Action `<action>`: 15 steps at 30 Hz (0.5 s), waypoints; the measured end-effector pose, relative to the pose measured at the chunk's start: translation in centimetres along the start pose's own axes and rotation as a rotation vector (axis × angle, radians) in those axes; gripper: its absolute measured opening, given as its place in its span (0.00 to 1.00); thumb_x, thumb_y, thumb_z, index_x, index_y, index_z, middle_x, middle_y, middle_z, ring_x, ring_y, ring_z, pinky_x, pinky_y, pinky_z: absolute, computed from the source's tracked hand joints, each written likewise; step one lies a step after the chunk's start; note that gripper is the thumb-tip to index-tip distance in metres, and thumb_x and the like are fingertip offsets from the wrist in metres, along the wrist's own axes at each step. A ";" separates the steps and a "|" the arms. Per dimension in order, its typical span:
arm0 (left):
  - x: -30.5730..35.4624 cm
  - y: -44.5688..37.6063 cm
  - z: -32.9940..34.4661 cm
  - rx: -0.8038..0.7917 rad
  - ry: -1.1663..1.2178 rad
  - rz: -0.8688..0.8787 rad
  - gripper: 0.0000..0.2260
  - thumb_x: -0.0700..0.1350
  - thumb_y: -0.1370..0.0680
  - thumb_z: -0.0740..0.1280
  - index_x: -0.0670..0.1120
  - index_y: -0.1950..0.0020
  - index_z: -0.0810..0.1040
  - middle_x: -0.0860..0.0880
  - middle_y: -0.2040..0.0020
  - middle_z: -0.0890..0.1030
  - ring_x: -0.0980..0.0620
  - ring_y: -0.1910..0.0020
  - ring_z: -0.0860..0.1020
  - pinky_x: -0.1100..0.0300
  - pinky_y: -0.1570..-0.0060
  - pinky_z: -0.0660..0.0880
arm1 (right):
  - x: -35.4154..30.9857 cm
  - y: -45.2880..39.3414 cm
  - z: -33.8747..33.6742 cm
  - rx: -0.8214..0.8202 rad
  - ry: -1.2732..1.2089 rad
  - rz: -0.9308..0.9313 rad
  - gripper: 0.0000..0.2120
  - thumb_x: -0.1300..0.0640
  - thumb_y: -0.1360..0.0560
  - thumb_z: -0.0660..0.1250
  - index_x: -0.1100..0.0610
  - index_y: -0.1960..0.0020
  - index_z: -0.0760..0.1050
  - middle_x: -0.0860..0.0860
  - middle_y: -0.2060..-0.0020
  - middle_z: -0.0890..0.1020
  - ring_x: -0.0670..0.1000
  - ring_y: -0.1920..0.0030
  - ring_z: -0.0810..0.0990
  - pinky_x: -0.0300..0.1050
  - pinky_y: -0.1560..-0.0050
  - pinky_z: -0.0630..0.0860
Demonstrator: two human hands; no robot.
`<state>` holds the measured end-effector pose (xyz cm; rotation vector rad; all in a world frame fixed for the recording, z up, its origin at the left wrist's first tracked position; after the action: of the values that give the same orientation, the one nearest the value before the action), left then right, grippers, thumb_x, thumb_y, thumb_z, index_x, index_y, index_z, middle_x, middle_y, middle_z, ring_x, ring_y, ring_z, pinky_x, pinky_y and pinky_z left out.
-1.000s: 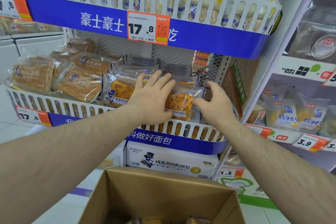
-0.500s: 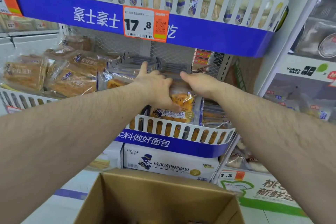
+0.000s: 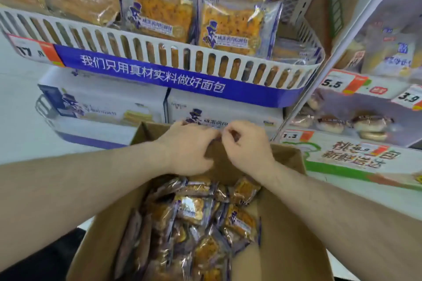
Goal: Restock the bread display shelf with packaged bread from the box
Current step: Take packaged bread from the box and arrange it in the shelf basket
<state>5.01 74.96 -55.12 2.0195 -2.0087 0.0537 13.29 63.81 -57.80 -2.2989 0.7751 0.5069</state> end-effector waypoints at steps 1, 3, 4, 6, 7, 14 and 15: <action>-0.7 -0.1 1.0 -0.052 0.015 -0.039 0.24 0.54 0.25 0.65 0.53 0.29 0.68 0.53 0.34 0.76 0.50 0.34 0.73 0.48 0.32 0.65 | 1.3 0.9 1.6 -0.113 0.034 0.075 0.12 0.51 0.26 0.60 0.54 0.62 0.79 0.44 0.68 0.75 0.46 0.63 0.73 0.40 0.62 0.67; -2.1 -0.4 2.8 -0.152 0.078 -0.117 0.23 0.53 0.24 0.65 0.52 0.30 0.70 0.53 0.37 0.78 0.50 0.36 0.75 0.48 0.36 0.70 | 4.0 2.7 4.5 -0.351 0.088 0.246 0.11 0.53 0.24 0.61 0.55 0.59 0.80 0.44 0.66 0.77 0.50 0.60 0.77 0.42 0.60 0.68; -2.7 -0.6 3.4 -0.189 0.133 -0.148 0.21 0.52 0.24 0.66 0.52 0.31 0.71 0.54 0.40 0.79 0.51 0.39 0.76 0.50 0.38 0.73 | 5.5 3.8 6.0 -0.462 0.094 0.372 0.10 0.54 0.23 0.63 0.55 0.57 0.81 0.45 0.64 0.78 0.50 0.59 0.78 0.43 0.60 0.70; -3.3 -0.8 4.6 -0.255 0.237 -0.190 0.18 0.50 0.23 0.66 0.51 0.34 0.73 0.54 0.44 0.80 0.52 0.44 0.77 0.52 0.42 0.76 | 8.5 6.7 9.0 -0.564 0.014 0.703 0.08 0.54 0.23 0.65 0.56 0.56 0.81 0.48 0.62 0.81 0.51 0.59 0.79 0.44 0.58 0.74; -3.4 -0.9 5.0 -0.292 0.244 -0.194 0.17 0.49 0.23 0.65 0.51 0.34 0.73 0.53 0.44 0.80 0.52 0.45 0.77 0.53 0.43 0.76 | 9.7 8.3 10.5 -0.553 -0.068 0.885 0.08 0.54 0.24 0.67 0.58 0.57 0.80 0.50 0.63 0.81 0.53 0.60 0.78 0.46 0.58 0.75; -6.3 -0.5 9.0 -0.697 0.101 -0.235 0.10 0.48 0.21 0.63 0.51 0.40 0.74 0.50 0.44 0.78 0.50 0.49 0.75 0.57 0.49 0.74 | 12.5 13.9 19.0 -0.398 -0.482 1.677 0.40 0.35 0.30 0.68 0.57 0.26 0.66 0.56 0.34 0.75 0.61 0.37 0.75 0.55 0.41 0.71; -6.6 -0.3 9.3 -0.728 0.106 -0.240 0.12 0.48 0.20 0.62 0.50 0.37 0.74 0.49 0.42 0.78 0.50 0.48 0.75 0.57 0.48 0.74 | 12.5 13.9 19.8 -0.378 -0.542 1.720 0.38 0.34 0.29 0.67 0.56 0.28 0.67 0.55 0.34 0.75 0.61 0.35 0.74 0.55 0.39 0.70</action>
<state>3.50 79.21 -65.60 1.6984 -1.4094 -0.5285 10.82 63.98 -84.96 -1.0142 2.3018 1.9506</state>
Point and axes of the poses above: each hand's wrist, its own y-axis away from the middle knuckle, its own z-axis out of the palm, x = y × z, the point moved 4 cm from there along -y, towards the middle knuckle
